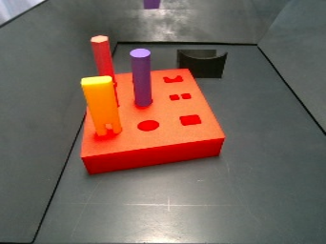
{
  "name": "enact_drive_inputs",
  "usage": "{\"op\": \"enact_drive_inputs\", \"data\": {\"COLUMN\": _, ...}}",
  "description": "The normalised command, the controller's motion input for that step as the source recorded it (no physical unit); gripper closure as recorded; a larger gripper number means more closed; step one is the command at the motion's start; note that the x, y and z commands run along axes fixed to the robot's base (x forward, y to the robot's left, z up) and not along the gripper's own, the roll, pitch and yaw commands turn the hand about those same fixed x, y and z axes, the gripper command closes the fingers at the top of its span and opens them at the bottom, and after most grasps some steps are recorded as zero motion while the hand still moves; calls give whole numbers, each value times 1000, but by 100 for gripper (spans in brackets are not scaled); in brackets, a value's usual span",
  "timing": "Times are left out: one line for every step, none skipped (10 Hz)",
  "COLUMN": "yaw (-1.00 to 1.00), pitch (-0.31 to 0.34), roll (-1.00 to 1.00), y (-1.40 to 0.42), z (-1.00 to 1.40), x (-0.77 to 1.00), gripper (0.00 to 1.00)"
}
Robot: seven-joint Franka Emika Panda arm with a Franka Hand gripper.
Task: Pick up the rectangle object. Move up. Place the rectangle object on the fixture. Regrasp the rectangle object. Move to above the board. Insert the rectangle object.
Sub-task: Place the rectangle object on the fixture.
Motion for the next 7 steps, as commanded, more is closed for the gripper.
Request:
{"op": "enact_drive_inputs", "data": {"yaw": 39, "pitch": 82, "roll": 34, "y": 2, "z": -1, "x": 1000, "gripper": 100}}
{"op": "enact_drive_inputs", "data": {"yaw": 40, "pitch": 94, "roll": 29, "y": -1, "z": -2, "x": 1000, "gripper": 100}}
{"op": "enact_drive_inputs", "data": {"yaw": 41, "pitch": 109, "roll": 23, "y": -6, "z": -1, "x": 1000, "gripper": 100}}
{"op": "enact_drive_inputs", "data": {"yaw": 87, "pitch": 184, "roll": -1000, "y": 88, "z": -107, "x": 1000, "gripper": 100}}
{"op": "enact_drive_inputs", "data": {"yaw": 76, "pitch": 187, "roll": -1000, "y": 99, "z": -111, "x": 1000, "gripper": 100}}
{"op": "enact_drive_inputs", "data": {"yaw": 56, "pitch": 187, "roll": -1000, "y": 109, "z": -100, "x": 1000, "gripper": 100}}
{"op": "enact_drive_inputs", "data": {"yaw": 30, "pitch": 201, "roll": -1000, "y": 89, "z": -64, "x": 1000, "gripper": 100}}
